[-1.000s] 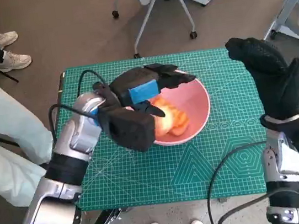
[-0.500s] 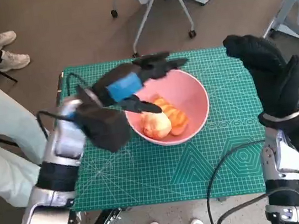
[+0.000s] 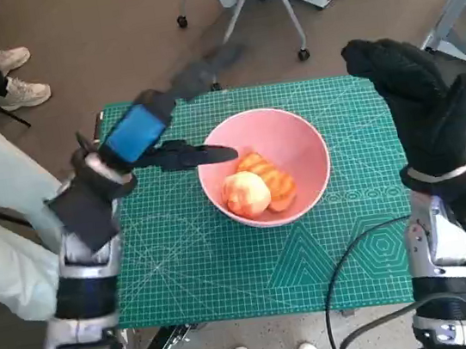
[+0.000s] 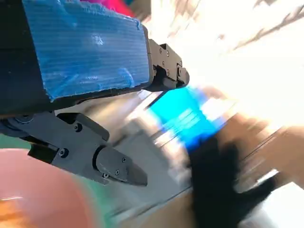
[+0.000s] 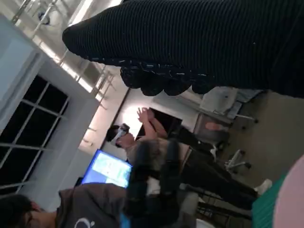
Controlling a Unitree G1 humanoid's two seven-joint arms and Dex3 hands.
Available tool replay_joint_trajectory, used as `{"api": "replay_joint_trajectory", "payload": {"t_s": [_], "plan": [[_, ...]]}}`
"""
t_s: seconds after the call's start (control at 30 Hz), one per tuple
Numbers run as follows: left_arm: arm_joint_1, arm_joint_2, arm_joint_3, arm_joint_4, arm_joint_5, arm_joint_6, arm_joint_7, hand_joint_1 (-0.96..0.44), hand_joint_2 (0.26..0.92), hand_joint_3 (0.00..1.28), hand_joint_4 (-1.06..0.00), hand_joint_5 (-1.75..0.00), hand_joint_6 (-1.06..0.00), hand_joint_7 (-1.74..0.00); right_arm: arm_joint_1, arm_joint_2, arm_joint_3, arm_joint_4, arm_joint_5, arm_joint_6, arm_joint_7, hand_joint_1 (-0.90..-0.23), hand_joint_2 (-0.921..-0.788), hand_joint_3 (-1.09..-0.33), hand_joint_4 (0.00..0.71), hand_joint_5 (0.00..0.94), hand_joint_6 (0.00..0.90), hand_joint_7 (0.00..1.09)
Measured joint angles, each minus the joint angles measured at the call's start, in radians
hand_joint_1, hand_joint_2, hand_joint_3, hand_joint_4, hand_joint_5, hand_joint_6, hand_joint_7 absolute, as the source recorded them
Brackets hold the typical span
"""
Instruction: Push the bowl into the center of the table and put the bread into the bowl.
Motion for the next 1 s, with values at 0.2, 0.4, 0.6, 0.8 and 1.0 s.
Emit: {"api": "replay_joint_trajectory", "payload": {"t_s": [0.2, 0.4, 0.6, 0.8, 1.0], "plan": [[0.027, -0.035, 0.013, -0.006, -0.026, -0.015, 0.010, -0.62, 0.921, 0.46, -0.11, 0.00, -0.23, 0.00, -0.017, 0.001, 0.006, -0.005, -0.007, 0.000, -0.013, -0.659, -0.921, -0.725, 0.184, 0.002, 0.080, 0.51], [0.060, -0.050, 0.021, -0.047, -0.065, 0.006, 0.009, -0.65, 0.921, 0.50, -0.11, 0.00, -0.21, 0.00, -0.054, 0.000, 0.010, 0.019, -0.023, -0.002, -0.015, -0.666, -0.921, -0.715, 0.191, 0.005, 0.078, 0.51], [0.065, -0.049, 0.027, -0.054, -0.090, 0.023, -0.002, -0.65, 0.921, 0.52, -0.10, 0.00, -0.20, 0.00, -0.074, -0.001, 0.016, 0.022, -0.039, -0.003, -0.022, -0.669, -0.921, -0.711, 0.193, 0.005, 0.081, 0.50], [0.065, -0.049, 0.032, -0.054, -0.103, 0.023, -0.009, -0.65, 0.921, 0.54, -0.10, 0.00, -0.18, 0.00, -0.089, -0.001, 0.022, 0.032, -0.040, -0.003, -0.025, -0.665, -0.921, -0.703, 0.199, 0.004, 0.107, 0.46], [0.065, -0.050, 0.033, -0.054, -0.105, 0.024, -0.008, -0.63, 0.921, 0.55, -0.10, 0.00, -0.18, 0.00, -0.097, -0.002, 0.026, 0.038, -0.040, -0.002, -0.025, -0.660, -0.921, -0.701, 0.202, 0.004, 0.117, 0.45]]}}
